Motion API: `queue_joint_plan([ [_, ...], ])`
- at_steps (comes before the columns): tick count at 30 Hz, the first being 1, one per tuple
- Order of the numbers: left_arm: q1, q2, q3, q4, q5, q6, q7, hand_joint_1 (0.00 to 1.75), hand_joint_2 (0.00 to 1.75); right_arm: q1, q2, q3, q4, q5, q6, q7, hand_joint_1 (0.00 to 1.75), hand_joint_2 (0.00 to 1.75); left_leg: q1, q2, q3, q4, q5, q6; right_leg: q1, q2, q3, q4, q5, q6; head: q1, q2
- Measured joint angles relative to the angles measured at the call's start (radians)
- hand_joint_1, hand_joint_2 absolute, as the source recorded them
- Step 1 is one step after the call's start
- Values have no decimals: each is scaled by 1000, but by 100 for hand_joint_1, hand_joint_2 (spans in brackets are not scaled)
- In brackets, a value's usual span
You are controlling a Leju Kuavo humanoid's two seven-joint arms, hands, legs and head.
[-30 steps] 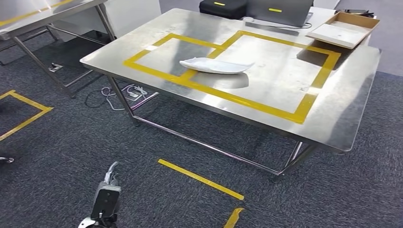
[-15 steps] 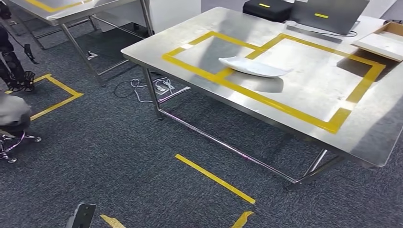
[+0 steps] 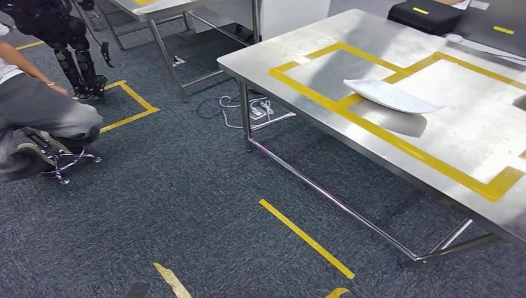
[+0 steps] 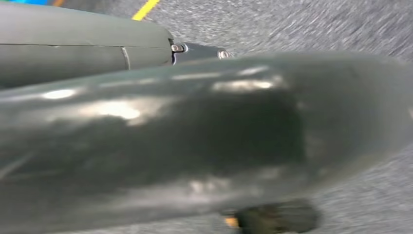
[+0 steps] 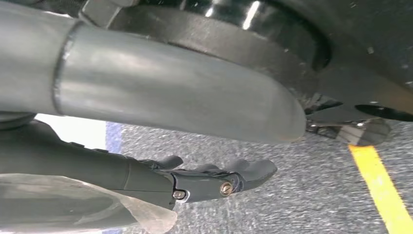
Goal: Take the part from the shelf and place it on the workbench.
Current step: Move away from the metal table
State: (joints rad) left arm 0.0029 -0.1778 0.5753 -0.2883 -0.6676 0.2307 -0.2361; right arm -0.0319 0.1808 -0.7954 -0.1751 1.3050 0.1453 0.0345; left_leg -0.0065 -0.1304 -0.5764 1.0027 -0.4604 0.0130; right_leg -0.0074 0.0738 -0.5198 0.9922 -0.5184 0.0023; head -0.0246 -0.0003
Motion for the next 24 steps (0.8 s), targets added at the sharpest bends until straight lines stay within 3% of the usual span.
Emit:
queue_joint_plan([
  [1, 1, 0, -3, 8, -14, 0, 9, 0, 0, 0, 1, 2, 0, 3, 1, 4, 0, 0, -1, 5, -4, 5, -3, -6, -1, -13, 2, -3, 2, -3, -1, 0],
  [3, 0, 2, -7, 18, -33, 2, 20, 0, 0, 0, 4, 5, 0, 7, 4, 8, 0, 0, -3, 50, -27, 59, -39, -17, -5, -41, 10, -11, 4, -11, -9, 0],
  [5, -4, 2, -16, 25, -61, 5, 28, 0, 0, 1, 5, 8, 0, 8, 8, 8, 0, 0, 1, 104, -82, 183, -102, -29, -3, -73, 15, -11, 1, -16, -18, 0],
  [7, -6, 3, -31, 30, -93, 12, 28, 0, 0, 2, 5, 9, 0, 8, 13, 8, 0, 0, 8, 120, -124, 275, -129, -37, -1, -106, 17, -10, -3, -17, -19, 0],
  [8, -5, 4, -39, 32, -108, 17, 26, 0, 0, 1, 5, 9, 0, 8, 16, 9, 0, 0, 10, 124, -120, 271, -116, -39, -1, -120, 19, -10, -6, -16, -19, 0],
  [9, -4, 5, -46, 34, -120, 21, 24, 0, 0, 0, 5, 9, 0, 9, 20, 11, 0, 0, 13, 130, -97, 227, -86, -39, -1, -133, 22, -10, -8, -14, -19, 0],
  [11, -5, 7, -60, 36, -137, 25, 22, 0, 0, -1, 6, 10, 0, 10, 26, 14, 0, 0, 10, 167, -28, 92, -27, -36, 1, -156, 27, -9, -15, -6, -19, 0],
  [13, -10, 9, -70, 37, -145, 27, 22, 0, 0, -2, 6, 12, 0, 12, 29, 15, 0, 0, 3, 196, 9, 16, -11, -23, 6, -176, 32, -7, -24, 4, -18, 0],
  [15, -10, 10, -78, 42, -154, 27, 23, 0, 0, -4, 6, 13, 0, 13, 30, 16, 0, 0, -1, 184, 8, 10, -15, -9, 8, -196, 39, -7, -29, 14, -17, 0],
  [16, -8, 11, -82, 44, -162, 26, 24, 0, 0, -6, 6, 14, 0, 14, 31, 16, 0, 0, -1, 174, 7, 8, -13, -3, 6, -191, 40, -4, -34, 19, -17, 0],
  [18, -6, 13, -94, 48, -187, 19, 28, 0, 0, -8, 6, 16, 0, 14, 34, 14, 0, 0, 3, 154, 7, 3, -9, 9, 2, -143, 19, 43, -69, 28, -15, 0],
  [20, -8, 16, -106, 49, -207, 12, 25, 0, 0, -5, 6, 16, 0, 15, 39, 12, 0, 0, 4, 132, 5, 3, -7, 18, -1, -89, -44, 172, -133, 31, -12, 0],
  [21, -8, 17, -110, 50, -213, 10, 23, 0, 0, -3, 6, 16, 0, 15, 42, 12, 0, 0, 3, 120, 4, 3, -7, 20, -1, -81, -80, 240, -157, 31, -12, 0],
  [22, -8, 18, -113, 52, -220, 8, 23, 0, 0, -1, 6, 16, 0, 16, 43, 12, 0, 0, 2, 106, 5, 3, -7, 21, -1, -77, -106, 284, -164, 31, -12, 0],
  [23, -7, 20, -117, 53, -228, 6, 25, 0, 0, 0, 6, 16, 0, 18, 44, 11, 0, 0, 1, 93, 5, 4, -7, 21, -1, -75, -115, 290, -149, 30, -13, 0],
  [24, -6, 21, -121, 55, -239, 4, 28, 0, 0, 0, 6, 16, 0, 20, 46, 11, 0, 0, 1, 79, 6, 5, -7, 21, -2, -72, -106, 257, -116, 28, -13, 0],
])
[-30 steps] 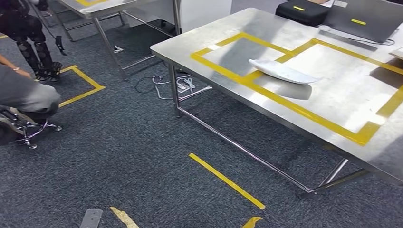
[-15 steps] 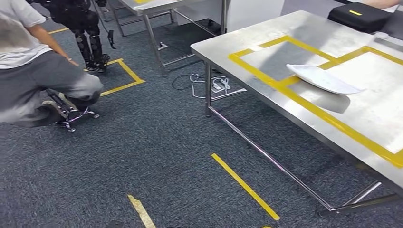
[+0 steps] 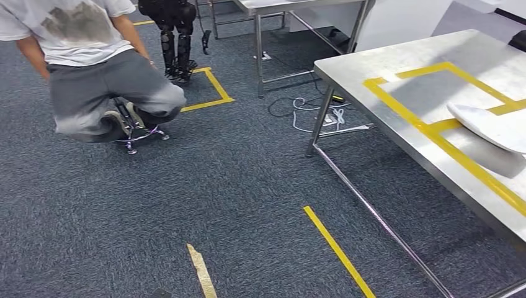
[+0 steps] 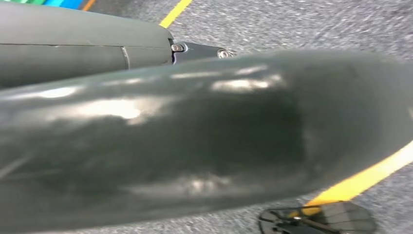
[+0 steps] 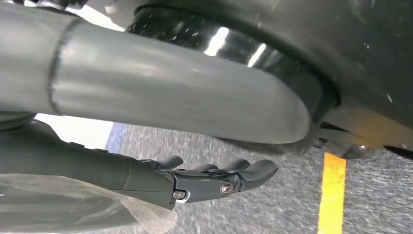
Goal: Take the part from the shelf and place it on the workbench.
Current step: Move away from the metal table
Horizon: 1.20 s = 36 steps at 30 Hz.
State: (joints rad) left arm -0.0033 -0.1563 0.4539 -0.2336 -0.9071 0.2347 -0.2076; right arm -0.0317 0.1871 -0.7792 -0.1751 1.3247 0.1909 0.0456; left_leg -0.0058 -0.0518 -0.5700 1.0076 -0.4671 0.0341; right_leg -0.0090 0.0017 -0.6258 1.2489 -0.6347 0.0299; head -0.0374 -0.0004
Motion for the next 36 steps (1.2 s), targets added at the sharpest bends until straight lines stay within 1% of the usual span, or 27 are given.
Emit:
queue_joint_plan([
  [1, 0, 1, -7, 1, -14, -1, 5, 0, 0, 0, 0, 0, 0, 3, 1, 0, 0, 0, 0, -14, 1, 1, 0, 0, -1, 12, 24, -64, 44, -3, 0, 0],
  [2, 0, 0, -16, 3, -30, 0, 9, 0, 0, -1, 0, 0, 0, 6, 2, 0, 0, 0, 0, -28, 1, 3, 0, -2, -2, 38, 51, -131, 79, -6, 0, 0],
  [3, -1, 0, -24, 4, -43, 0, 13, 0, 0, -1, 0, 1, 0, 9, 4, 0, 0, 0, -1, -40, -2, 7, -1, -4, -4, 63, 74, -189, 101, -8, 0, 0],
  [5, -3, -4, -39, 6, -60, 2, 16, 0, 0, -3, 0, 1, 0, 12, 6, 0, 0, 0, 2, -62, -12, 10, 2, -15, -4, 92, 96, -236, 107, -13, -1, 0],
  [7, -1, -5, -49, 8, -71, 4, 18, 0, 0, -4, 0, 1, 0, 14, 8, 1, 0, 0, 6, -79, -20, 10, 7, -28, -3, 73, 103, -243, 110, -20, -1, 0],
  [8, 0, -5, -54, 10, -78, 4, 20, 0, 0, -5, 0, 1, 0, 15, 8, 1, 0, 0, 6, -69, -24, 18, 2, -33, -4, 60, 106, -247, 113, -26, -2, 0],
  [9, 0, -5, -59, 12, -83, 4, 23, 0, 0, -4, 0, 1, 0, 15, 9, 1, 0, 0, 4, -46, -35, 44, -16, -38, -6, 45, 109, -252, 115, -31, -4, 0],
  [11, -1, -6, -68, 12, -93, 6, 28, 0, 0, -1, 1, 1, 0, 15, 10, 1, 0, 0, 3, 14, -83, 154, -77, -47, -5, 11, 113, -256, 115, -37, -7, 0],
  [12, -3, -6, -72, 13, -96, 7, 29, 0, 0, 0, 1, 1, 0, 15, 10, 1, 0, 0, 6, 30, -114, 222, -107, -52, -3, -7, 114, -255, 113, -39, -8, 0],
  [13, -3, -6, -76, 13, -98, 8, 29, 0, 0, 0, 1, 1, 0, 15, 10, 1, 0, 0, 9, 37, -135, 271, -123, -56, -2, -24, 115, -255, 111, -40, -8, 0],
  [14, -2, -6, -78, 13, -98, 8, 29, 0, 0, 0, 1, 1, 0, 15, 10, 1, 0, 0, 11, 42, -142, 288, -120, -58, -1, -39, 116, -255, 110, -40, -8, 0],
  [15, 0, -6, -80, 14, -99, 8, 29, 0, 0, -1, 1, 1, 0, 15, 10, 1, 0, 0, 13, 46, -128, 263, -98, -59, -1, -53, 118, -255, 108, -39, -8, 0],
  [16, 1, -6, -81, 14, -101, 9, 29, 0, 0, -3, 1, 1, 0, 15, 10, 0, 0, 0, 14, 56, -99, 207, -65, -59, -1, -66, 122, -255, 105, -37, -8, 0],
  [18, -1, -6, -84, 14, -106, 10, 29, 0, 0, -4, 1, 1, 0, 15, 11, 0, 0, 0, 10, 98, -31, 75, -15, -52, 2, -88, 126, -254, 97, -29, -8, 0],
  [20, -4, -7, -87, 14, -109, 10, 29, 0, 0, -4, 1, 1, 0, 16, 12, -2, 0, 0, 2, 122, -3, 16, -8, -40, 7, -109, 127, -253, 89, -18, -6, 0],
  [22, -2, -7, -89, 15, -109, 10, 30, 0, 0, -8, 1, 1, 0, 16, 13, -2, 0, 0, 0, 104, -4, 11, -9, -27, 6, -126, 136, -255, 82, -7, -4, 0],
  [23, 0, -7, -89, 15, -109, 11, 30, 0, 0, -10, 1, 1, 0, 16, 13, -2, 0, 0, 1, 94, -3, 8, -7, -20, 4, -116, 138, -249, 74, -2, -3, 0],
  [25, 0, -7, -89, 15, -109, 12, 30, 0, 0, -12, 1, 1, 0, 16, 14, -4, 0, 0, 4, 73, -1, 2, -2, -8, 0, -63, 110, -184, 33, 5, 2, 0],
  [26, -1, -8, -89, 15, -109, 13, 30, 0, 0, -11, 1, 1, 0, 15, 14, -5, 0, 0, 4, 62, -1, 2, -1, -4, -1, -33, 79, -120, 2, 6, 5, 0],
  [27, -2, -9, -89, 15, -109, 13, 30, 0, 0, -9, 1, 1, 0, 15, 14, -5, 0, 0, 4, 50, -2, 2, -1, -2, -2, -16, 42, -48, -27, 6, 6, 0],
  [28, -3, -10, -89, 15, -109, 13, 30, 0, 0, -7, 1, 1, 0, 14, 14, -5, 0, 0, 3, 36, -2, 2, -1, -1, -1, -8, 8, 12, -42, 6, 6, 0],
  [29, -3, -11, -89, 15, -109, 13, 29, 0, 0, -5, 0, 1, 0, 13, 14, -5, 0, 0, 2, 22, -1, 3, -1, -1, -1, -5, -14, 41, -39, 5, 6, 0],
  [30, -2, -11, -89, 15, -109, 13, 29, 0, 0, -4, 0, 1, 0, 12, 14, -5, 0, 0, 2, 7, 0, 3, -1, -1, -1, -2, -18, 30, -14, 4, 6, 0],
  [31, -2, -11, -89, 15, -109, 14, 29, 0, 0, -3, 0, 1, 0, 13, 14, -5, 0, 0, 2, -8, 1, 3, -2, -1, -1, 3, -5, -18, 26, 1, 6, 0],
  [33, -7, -13, -89, 15, -108, 13, 34, 0, 0, -3, 0, 2, 0, 20, 16, -4, 0, 0, 2, -34, 1, 8, -3, -5, -5, 40, 46, -153, 99, -3, 6, 0],
  [35, -25, -16, -87, 15, -104, 1, 62, 0, 0, -6, 0, 8, 0, 38, 23, 4, 0, 0, 3, -58, -6, 12, -2, -14, -6, 71, 76, -226, 120, -7, 5, 0],
  [36, -39, -18, -85, 15, -101, -12, 86, 0, 0, -8, 0, 13, 0, 49, 28, 9, 0, 0, 4, -69, -11, 13, 1, -21, -5, 69, 80, -232, 117, -10, 4, 0],
])
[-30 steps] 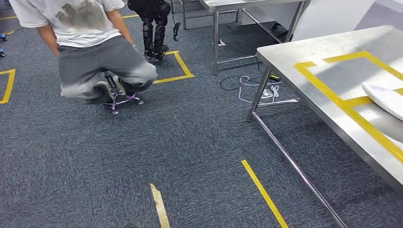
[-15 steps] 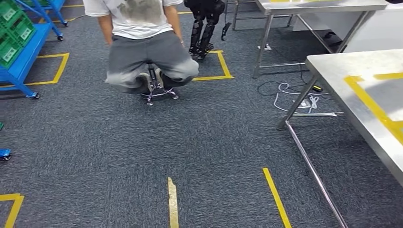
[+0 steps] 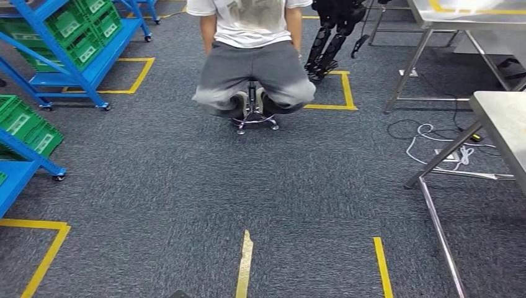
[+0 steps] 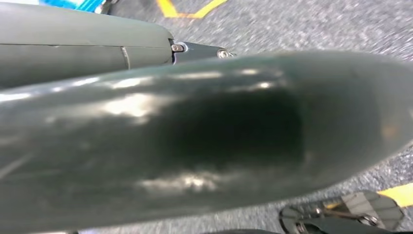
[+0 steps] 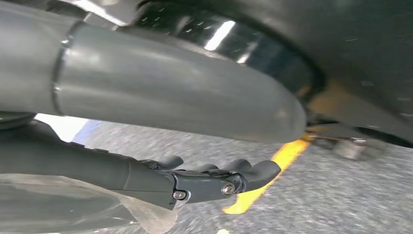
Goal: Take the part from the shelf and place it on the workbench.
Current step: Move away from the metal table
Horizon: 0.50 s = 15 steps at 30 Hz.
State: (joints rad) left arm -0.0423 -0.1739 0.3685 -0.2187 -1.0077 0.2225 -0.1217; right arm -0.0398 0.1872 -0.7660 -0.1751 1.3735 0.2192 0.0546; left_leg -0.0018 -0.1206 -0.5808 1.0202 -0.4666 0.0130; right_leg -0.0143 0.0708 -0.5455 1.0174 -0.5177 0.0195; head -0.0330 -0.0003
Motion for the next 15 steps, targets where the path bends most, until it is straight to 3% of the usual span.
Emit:
queue_joint_plan([
  [1, -17, -2, 3, -1, 5, -16, 28, 0, 0, -3, 0, 6, 0, 11, 5, 5, 0, 0, 3, -11, -4, -2, 4, -7, 1, -10, 2, -2, 2, -5, 0, 0],
  [2, -37, -3, 7, -2, 10, -33, 58, 0, 0, -7, 0, 13, 0, 22, 9, 9, 0, 0, 3, -7, -8, 1, 3, -12, 2, -22, 6, -6, 6, -11, 0, 0],
  [3, -59, -3, 13, -4, 16, -50, 89, 0, 0, -9, 0, 21, 0, 32, 15, 13, 0, 0, 3, 13, -16, 16, -7, -17, 1, -35, 7, -10, 9, -17, -3, 0],
  [6, -133, -3, 29, -12, 34, -88, 156, 0, 0, -12, -1, 41, 0, 55, 29, 22, 0, 0, 2, 97, -84, 169, -92, -27, 4, -80, 9, -15, 12, -29, -9, 0],
  [8, -165, -2, 36, -16, 37, -98, 171, 0, 0, -12, -1, 48, 0, 59, 33, 26, 0, 0, 6, 110, -124, 266, -123, -32, 6, -110, 9, -14, 10, -31, -9, 0],
  [9, -172, -2, 39, -17, 38, -100, 173, 0, 0, -13, -2, 52, 0, 60, 34, 27, 0, 0, 7, 113, -120, 265, -111, -33, 7, -121, 10, -14, 9, -31, -9, 0],
  [10, -176, -2, 41, -19, 39, -101, 175, 0, 0, -14, -2, 55, 0, 61, 35, 27, 0, 0, 8, 119, -100, 228, -83, -33, 7, -132, 12, -14, 8, -31, -9, 0],
  [12, -181, 0, 44, -21, 40, -100, 174, 0, 0, -15, -2, 60, 0, 62, 37, 27, 0, 0, 2, 160, -32, 94, -20, -25, 9, -150, 18, -14, 4, -25, -9, 0],
  [14, -190, 0, 48, -22, 40, -98, 171, 0, 0, -13, -2, 62, 0, 63, 38, 27, 0, 0, -9, 196, 5, 9, 1, -14, 14, -172, 21, -12, -2, -16, -9, 0],
  [15, -193, 0, 49, -23, 40, -98, 170, 0, 0, -13, -2, 63, 0, 63, 39, 27, 0, 0, -13, 197, 6, 0, -4, -10, 15, -184, 22, -12, -4, -12, -9, 0],
])
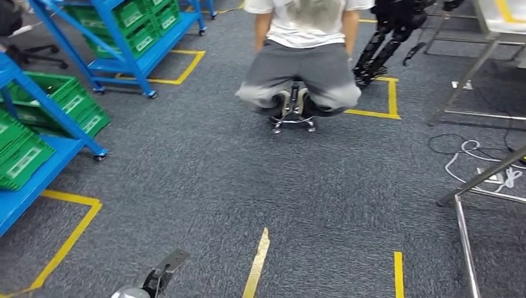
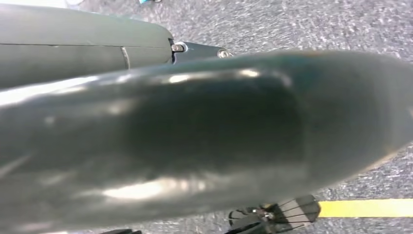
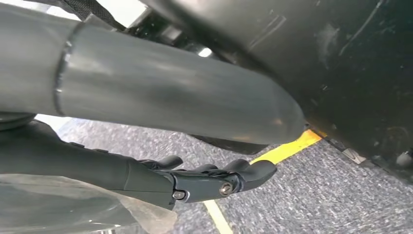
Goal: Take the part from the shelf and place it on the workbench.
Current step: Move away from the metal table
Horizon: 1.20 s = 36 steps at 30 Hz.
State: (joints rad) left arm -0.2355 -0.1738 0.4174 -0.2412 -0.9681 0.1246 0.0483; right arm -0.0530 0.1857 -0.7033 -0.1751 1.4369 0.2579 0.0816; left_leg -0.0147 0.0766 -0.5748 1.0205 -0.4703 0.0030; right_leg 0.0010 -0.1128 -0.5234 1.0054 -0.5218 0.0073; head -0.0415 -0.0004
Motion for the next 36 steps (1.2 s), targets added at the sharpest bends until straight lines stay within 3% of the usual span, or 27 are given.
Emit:
queue_joint_plan([
  [2, 0, 1, 1, -1, 0, 0, -3, 0, 0, -3, 0, 2, 0, 1, 1, 0, 0, 0, 1, -23, -2, -8, 3, 10, -1, -13, 2, 0, -6, 9, 0, 0],
  [4, 1, 2, 3, -2, 0, 0, -5, 0, 0, -8, 0, 5, 0, 1, 1, 0, 0, 0, 8, -47, 1, -15, 9, 21, -6, 33, -13, 36, -33, 19, 4, 0],
  [6, -3, 2, 4, -3, 0, 0, -7, 0, 0, -8, 0, 7, 0, 1, 2, 0, 0, 0, 12, -71, 1, -17, 11, 28, -9, 95, -68, 149, -88, 25, 10, 0],
  [8, -4, 0, 6, -3, 0, 0, -8, 0, 0, -5, 0, 8, 0, 1, 2, 0, 0, 0, 11, -98, 0, -17, 12, 30, -10, 110, -132, 267, -125, 27, 11, 0],
  [9, -3, 0, 6, -3, 0, 0, -8, 0, 0, -4, -1, 8, 0, 1, 2, 0, 0, 0, 11, -113, 0, -16, 12, 30, -10, 111, -147, 283, -117, 27, 11, 0],
  [10, -2, 0, 7, -3, 0, 0, -8, 0, 0, -3, -2, 8, 0, 1, 2, 0, 0, 0, 12, -127, 1, -16, 12, 30, -11, 113, -144, 262, -91, 26, 11, 0],
  [11, -2, 0, 7, -3, 0, 0, -8, 0, 0, -3, -2, 8, 0, 2, 2, 0, 0, 0, 12, -142, 2, -15, 11, 29, -12, 121, -123, 207, -51, 25, 11, 0],
  [13, -3, -1, 8, -4, 0, 0, -8, 0, 0, -3, -3, 8, 0, 2, 2, 0, 0, 0, 12, -168, 0, -9, 8, 23, -18, 166, -70, 79, 9, 23, 11, 0],
  [15, -4, -1, 8, -4, 0, 0, -9, 0, 0, -3, -3, 9, 0, 3, 2, 0, 0, 0, 13, -189, -8, -3, 8, 12, -21, 195, -40, 20, 19, 19, 10, 0],
  [17, -3, 1, 8, -4, 0, 0, -9, 0, 0, -2, -3, 10, 0, 3, 2, 1, 0, 0, 16, -202, -15, -1, 9, 2, -19, 178, -33, 14, 17, 9, 10, 0],
  [19, -2, 4, 9, -4, 0, 0, -10, 0, 0, -3, -3, 11, -1, 4, 3, 2, 0, 0, 14, -164, -28, 31, -13, -8, -19, 154, -27, 9, 18, -3, 6, 0],
  [21, -3, 5, 9, -4, 0, 0, -10, 0, 0, -2, -3, 14, -1, 4, 4, 2, 0, 0, 13, -106, -74, 137, -72, -15, -17, 125, -23, 6, 16, -13, 0, 0],
  [23, -3, 4, 9, -4, 0, 0, -11, 0, 0, 1, -3, 16, -1, 5, 5, 2, 0, 0, 15, -88, -131, 260, -121, -18, -13, 94, -19, 6, 11, -18, -2, 0],
  [24, -2, 4, 9, -4, 0, 0, -11, 0, 0, 2, -3, 16, -1, 5, 5, 3, 0, 0, 16, -85, -143, 286, -121, -19, -12, 79, -17, 7, 8, -18, -2, 0],
  [25, -1, 5, 9, -4, 0, 0, -11, 0, 0, 1, -4, 16, -1, 6, 5, 3, 0, 0, 17, -83, -134, 267, -99, -17, -11, 66, -14, 7, 5, -18, -2, 0],
  [26, 0, 5, 9, -4, 0, 0, -11, 0, 0, 0, -4, 16, -1, 6, 5, 3, 0, 0, 16, -76, -108, 214, -63, -14, -10, 52, -9, 7, 2, -17, -2, 0],
  [28, -2, 6, 9, -4, 0, 0, -11, 0, 0, 0, -4, 17, -1, 7, 5, 3, 0, 0, 6, -35, -43, 80, -5, -1, -6, 29, 1, 7, -7, -13, -2, 0],
  [30, -7, 7, 9, -4, 0, 0, -11, 0, 0, 0, -3, 17, -1, 7, 5, 3, 0, 0, -6, -5, -14, 15, 6, 10, -2, 5, 5, 7, -13, -5, -1, 0],
  [32, -7, 7, 10, -4, 0, 0, -11, 0, 0, -3, -3, 17, -1, 7, 5, 2, 0, 0, -7, -21, -13, 4, 3, 16, 1, -19, 10, 5, -18, 4, -2, 0],
  [33, -5, 7, 10, -4, 0, 0, -11, 0, 0, -4, -4, 18, -1, 7, 5, 1, 0, 0, -5, -34, -9, -1, 5, 19, 0, -16, 12, 7, -24, 9, -1, 0],
  [34, -4, 8, 10, -4, 0, 0, -11, 0, 0, -6, -4, 18, -1, 7, 5, 1, 0, 0, -1, -45, -5, -7, 7, 23, -1, 3, 7, 23, -38, 15, 0, 0],
  [36, -6, 7, 11, -4, 0, 1, -11, 0, 0, -8, -4, 19, -2, 7, 5, -1, 0, 0, 5, -66, 2, -14, 12, 32, -4, 68, -39, 119, -87, 23, 7, 0],
])
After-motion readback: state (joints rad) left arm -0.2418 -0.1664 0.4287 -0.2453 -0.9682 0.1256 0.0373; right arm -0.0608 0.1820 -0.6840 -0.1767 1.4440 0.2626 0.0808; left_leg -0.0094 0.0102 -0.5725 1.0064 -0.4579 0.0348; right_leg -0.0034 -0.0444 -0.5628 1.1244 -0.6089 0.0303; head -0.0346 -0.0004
